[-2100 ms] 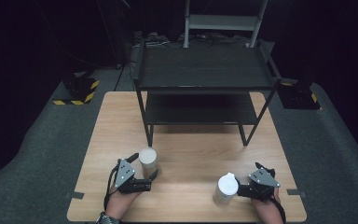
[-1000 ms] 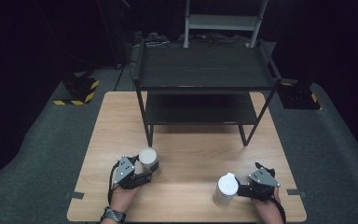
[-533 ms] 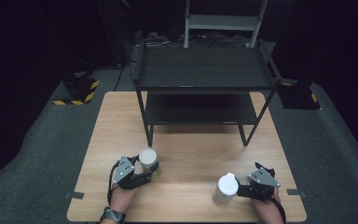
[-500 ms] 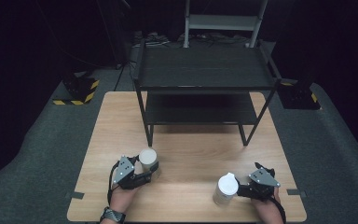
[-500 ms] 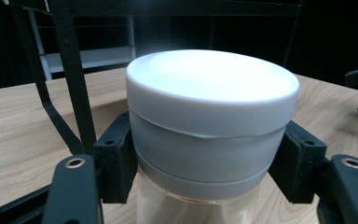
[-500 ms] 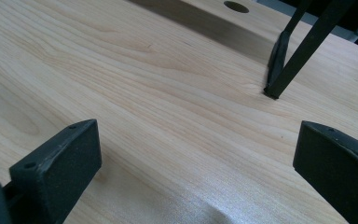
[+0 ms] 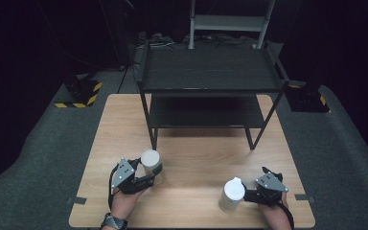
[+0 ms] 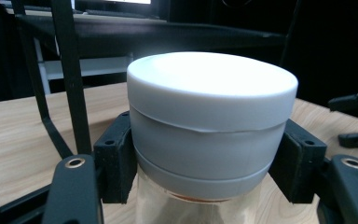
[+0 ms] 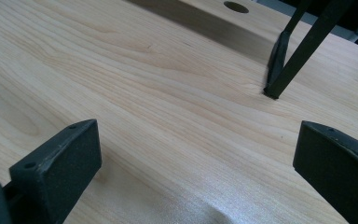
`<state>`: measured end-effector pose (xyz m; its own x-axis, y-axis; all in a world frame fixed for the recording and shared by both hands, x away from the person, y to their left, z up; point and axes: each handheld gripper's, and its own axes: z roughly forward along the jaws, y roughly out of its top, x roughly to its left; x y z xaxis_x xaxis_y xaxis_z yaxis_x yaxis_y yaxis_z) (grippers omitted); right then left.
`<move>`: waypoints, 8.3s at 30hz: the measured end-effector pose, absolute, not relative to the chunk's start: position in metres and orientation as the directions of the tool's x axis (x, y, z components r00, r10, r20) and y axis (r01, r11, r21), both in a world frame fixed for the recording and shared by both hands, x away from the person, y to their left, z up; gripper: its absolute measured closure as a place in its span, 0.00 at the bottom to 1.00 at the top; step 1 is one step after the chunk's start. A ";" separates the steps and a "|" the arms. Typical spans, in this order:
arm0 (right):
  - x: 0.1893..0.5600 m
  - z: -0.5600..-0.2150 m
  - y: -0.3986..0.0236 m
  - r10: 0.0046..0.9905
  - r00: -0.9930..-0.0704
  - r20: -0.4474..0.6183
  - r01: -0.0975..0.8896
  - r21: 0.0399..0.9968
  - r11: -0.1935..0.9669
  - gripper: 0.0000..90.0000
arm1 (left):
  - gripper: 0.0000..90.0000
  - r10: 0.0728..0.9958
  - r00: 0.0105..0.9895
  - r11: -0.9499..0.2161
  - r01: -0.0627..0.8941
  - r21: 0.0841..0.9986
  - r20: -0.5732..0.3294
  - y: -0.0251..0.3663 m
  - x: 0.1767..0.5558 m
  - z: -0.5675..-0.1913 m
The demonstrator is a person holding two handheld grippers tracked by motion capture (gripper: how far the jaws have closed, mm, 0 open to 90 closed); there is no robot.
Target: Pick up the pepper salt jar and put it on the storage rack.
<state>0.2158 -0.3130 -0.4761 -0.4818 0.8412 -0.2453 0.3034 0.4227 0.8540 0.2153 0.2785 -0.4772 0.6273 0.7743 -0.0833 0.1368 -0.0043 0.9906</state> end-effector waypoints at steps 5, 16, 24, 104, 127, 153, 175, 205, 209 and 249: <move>0.216 -0.476 -0.313 0.842 -0.483 -0.242 0.305 0.855 0.420 0.00 | 0.38 0.767 0.639 -0.019 0.118 0.993 -0.061 0.276 0.215 -0.458; 0.216 -0.476 -0.314 0.843 -0.482 -0.237 0.306 0.857 0.415 0.00 | 0.38 0.762 0.646 -0.012 0.073 0.997 -0.038 0.273 0.220 -0.419; 0.216 -0.476 -0.314 0.843 -0.482 -0.238 0.305 0.857 0.416 0.00 | 0.38 0.764 0.645 -0.012 0.044 0.999 -0.019 0.272 0.229 -0.385; 0.215 -0.478 -0.321 0.857 -0.475 -0.201 0.303 0.877 0.374 0.00 | 0.38 0.822 0.569 0.043 -0.058 0.997 -0.003 0.187 0.362 -0.214; 0.214 -0.479 -0.323 0.858 -0.474 -0.195 0.297 0.882 0.365 0.00 | 0.37 0.828 0.561 0.019 -0.028 0.999 0.000 0.189 0.373 -0.218; 0.214 -0.479 -0.323 0.855 -0.480 -0.194 0.296 0.882 0.366 0.00 | 0.00 0.836 0.548 0.004 -0.057 0.998 0.028 0.180 0.338 -0.218; 0.214 -0.479 -0.321 0.849 -0.484 -0.213 0.294 0.874 0.386 0.00 | 0.01 0.852 0.517 -0.038 -0.094 0.995 0.081 0.200 0.279 -0.232; 0.214 -0.478 -0.319 0.847 -0.484 -0.221 0.292 0.871 0.394 0.00 | 0.00 0.854 0.503 -0.115 -0.064 0.991 0.131 0.218 0.217 -0.290; 0.214 -0.478 -0.319 0.846 -0.485 -0.222 0.291 0.871 0.396 0.00 | 0.00 0.853 0.507 -0.122 -0.041 0.992 0.126 0.220 0.212 -0.307; 0.214 -0.478 -0.315 0.840 -0.485 -0.243 0.291 0.861 0.417 0.00 | 0.00 0.850 0.509 -0.297 0.258 0.919 0.131 0.246 0.195 -0.481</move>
<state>0.2138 -0.3154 -0.4778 -0.4846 0.8403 -0.2430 0.2907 0.4167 0.8613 0.1953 0.2460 -0.4810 0.5095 0.8504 0.1313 0.2582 -0.2966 0.9194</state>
